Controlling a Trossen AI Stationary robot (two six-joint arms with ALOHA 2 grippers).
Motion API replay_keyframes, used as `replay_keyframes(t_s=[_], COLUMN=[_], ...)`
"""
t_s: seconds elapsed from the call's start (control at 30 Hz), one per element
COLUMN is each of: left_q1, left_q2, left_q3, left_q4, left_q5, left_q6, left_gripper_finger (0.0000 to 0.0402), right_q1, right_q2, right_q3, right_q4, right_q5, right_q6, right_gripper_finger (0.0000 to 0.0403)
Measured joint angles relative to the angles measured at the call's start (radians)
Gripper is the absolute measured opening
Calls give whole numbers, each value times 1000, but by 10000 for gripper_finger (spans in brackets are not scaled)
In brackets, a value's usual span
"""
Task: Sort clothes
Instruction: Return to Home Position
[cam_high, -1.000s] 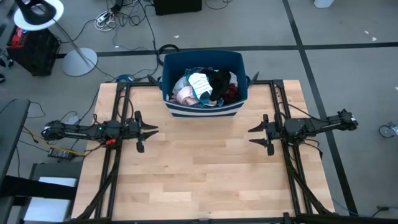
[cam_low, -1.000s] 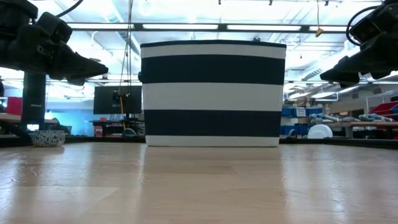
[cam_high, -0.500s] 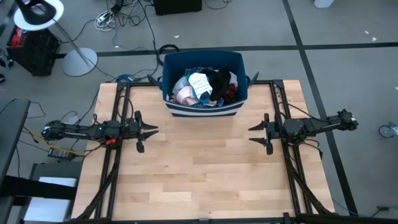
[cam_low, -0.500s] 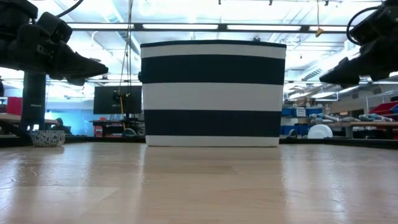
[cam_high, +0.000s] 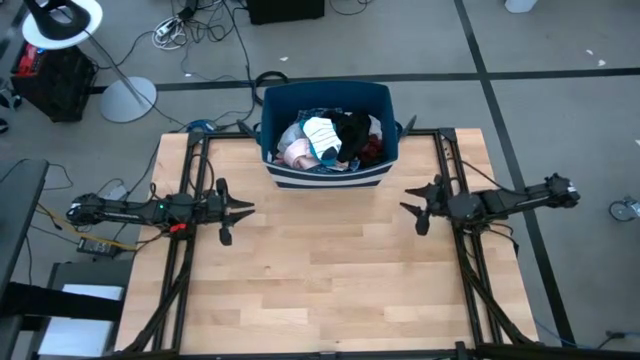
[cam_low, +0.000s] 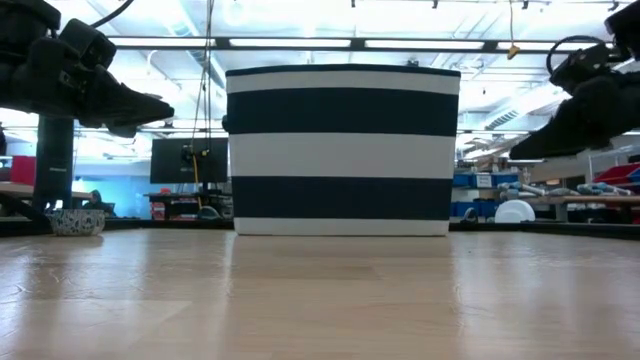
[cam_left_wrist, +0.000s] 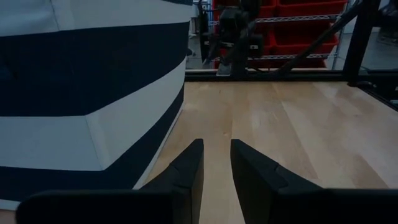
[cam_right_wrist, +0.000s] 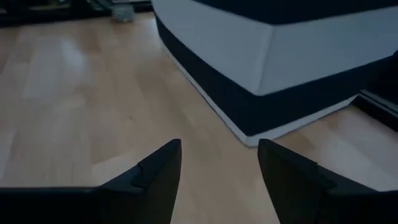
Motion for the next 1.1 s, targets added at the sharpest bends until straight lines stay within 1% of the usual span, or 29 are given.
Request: replay_keyframes(t_s=[0.07, 0.2, 0.3, 0.5, 1.1], left_q1=[0, 0, 0, 0, 0], left_q2=[0, 0, 0, 0, 0], left_q3=[0, 1, 1, 1, 1], left_q4=[0, 0, 0, 0, -1], left_q5=[0, 0, 0, 0, 0], left_q6=[0, 0, 0, 0, -1], left_gripper_finger=[85, 85, 85, 85, 85], right_q1=[0, 0, 0, 0, 0], right_q2=[21, 50, 56, 56, 56], right_q3=[0, 0, 0, 0, 0], right_q4=[0, 8, 30, 60, 63], right_q5=[-5, -61, -83, -87, -87], right_q6=[5, -7, -7, -7, -8], right_gripper_finger=[216, 216, 216, 216, 216])
